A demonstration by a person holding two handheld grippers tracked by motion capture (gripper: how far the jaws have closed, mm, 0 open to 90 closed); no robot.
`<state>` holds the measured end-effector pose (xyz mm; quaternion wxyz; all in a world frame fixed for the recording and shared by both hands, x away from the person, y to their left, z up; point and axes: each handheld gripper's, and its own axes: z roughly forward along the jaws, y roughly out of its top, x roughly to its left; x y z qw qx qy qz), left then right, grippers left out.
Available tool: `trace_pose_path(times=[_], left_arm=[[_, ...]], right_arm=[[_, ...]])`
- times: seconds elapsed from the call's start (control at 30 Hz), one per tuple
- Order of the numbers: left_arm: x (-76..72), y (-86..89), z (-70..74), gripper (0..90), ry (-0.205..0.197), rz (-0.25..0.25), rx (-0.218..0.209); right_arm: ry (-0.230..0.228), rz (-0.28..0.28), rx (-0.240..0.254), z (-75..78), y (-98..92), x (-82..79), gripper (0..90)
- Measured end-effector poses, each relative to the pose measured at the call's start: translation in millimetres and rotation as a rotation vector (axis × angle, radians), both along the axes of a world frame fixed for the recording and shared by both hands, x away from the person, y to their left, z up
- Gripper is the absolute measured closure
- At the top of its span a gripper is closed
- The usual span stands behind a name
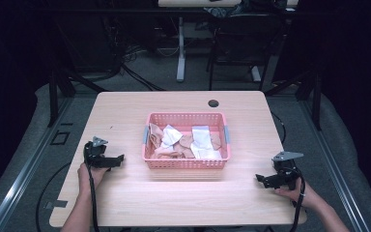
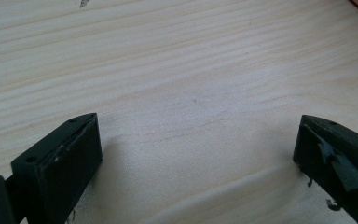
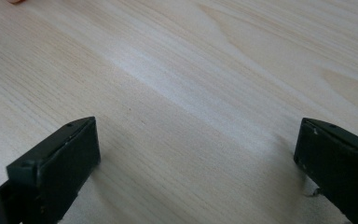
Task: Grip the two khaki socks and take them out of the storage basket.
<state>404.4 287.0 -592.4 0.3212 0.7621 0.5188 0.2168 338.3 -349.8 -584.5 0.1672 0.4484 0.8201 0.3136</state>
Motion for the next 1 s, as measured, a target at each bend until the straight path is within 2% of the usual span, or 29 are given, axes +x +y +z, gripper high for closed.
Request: trace_pose_path(times=[0.27, 0.37, 0.4, 0.43, 0.5, 0.53, 0.57, 0.7, 0.73, 0.9, 0.93, 1.0], left_arm=[[0.4, -0.7, 1.3, 0.9, 0.013, 0.01, 0.007], [-0.4, 0.5, 2.6, 0.5, 0.03, 0.018, 0.013], [0.6, 2.5, 4.4, 0.4, 0.047, 0.02, 0.001], [0.6, 2.5, 4.4, 0.2, 0.047, 0.02, 0.001], [2.0, 4.3, 11.9, 0.2, 0.059, 0.024, -0.038], [2.0, 4.3, 11.9, 0.2, 0.059, 0.024, -0.038], [2.0, 2.1, 17.6, 0.2, 0.059, 0.018, -0.043], [1.2, -3.8, 25.4, 0.2, 0.061, -0.006, -0.025], [1.5, -7.2, 30.0, 0.1, 0.072, -0.02, -0.036], [0.6, -12.4, 41.1, 0.0, 0.059, -0.028, -0.045], [-0.6, -16.1, 45.1, 0.0, 0.051, -0.043, -0.021], [-1.0, -17.8, 47.0, 0.0, 0.054, -0.053, -0.014]], right_arm=[[0.003, -0.004, -0.007, 0.4, 0.1, -0.6, 0.0], [0.003, -0.004, -0.007, 0.5, 0.2, -0.6, 0.0], [0.003, -0.003, -0.005, 0.4, 0.5, -0.6, 0.0], [0.003, -0.003, -0.005, 0.4, 0.5, -0.6, 0.0], [0.003, -0.001, -0.003, 0.3, 0.5, -0.5, 0.0], [0.003, -0.001, -0.003, 0.3, 0.5, -0.5, 0.0], [0.003, -0.001, -0.003, 0.3, 0.5, -0.5, 0.0], [0.003, -0.001, -0.003, 0.3, 0.6, -0.5, 0.0], [0.003, -0.002, -0.003, 0.3, 0.6, -0.5, 0.0], [0.003, -0.002, -0.003, 0.3, 0.6, -0.6, 0.0], [0.002, -0.002, -0.003, 0.3, 0.7, -0.6, 0.0], [0.003, -0.002, -0.003, 0.3, 0.7, -0.6, 0.0]])
